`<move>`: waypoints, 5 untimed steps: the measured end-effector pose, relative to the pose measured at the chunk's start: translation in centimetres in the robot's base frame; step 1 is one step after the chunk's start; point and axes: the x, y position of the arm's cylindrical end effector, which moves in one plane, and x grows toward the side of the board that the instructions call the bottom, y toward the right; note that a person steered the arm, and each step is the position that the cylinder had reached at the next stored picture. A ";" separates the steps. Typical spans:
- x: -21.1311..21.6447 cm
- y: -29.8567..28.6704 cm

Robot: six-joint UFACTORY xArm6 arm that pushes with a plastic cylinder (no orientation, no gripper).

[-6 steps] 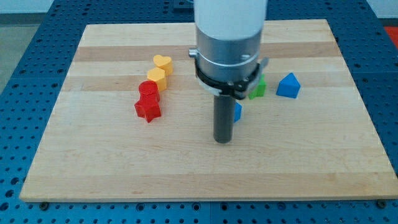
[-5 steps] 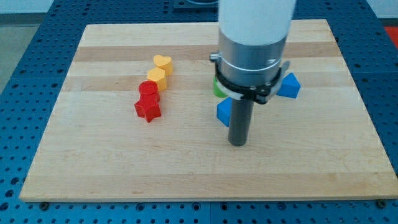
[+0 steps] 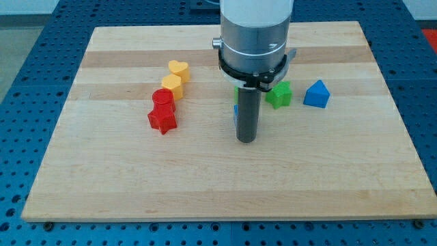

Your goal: Place the blue cube at the bottom of the green circle

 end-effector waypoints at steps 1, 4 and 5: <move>-1.0 0.0; -2.5 0.0; -2.8 0.0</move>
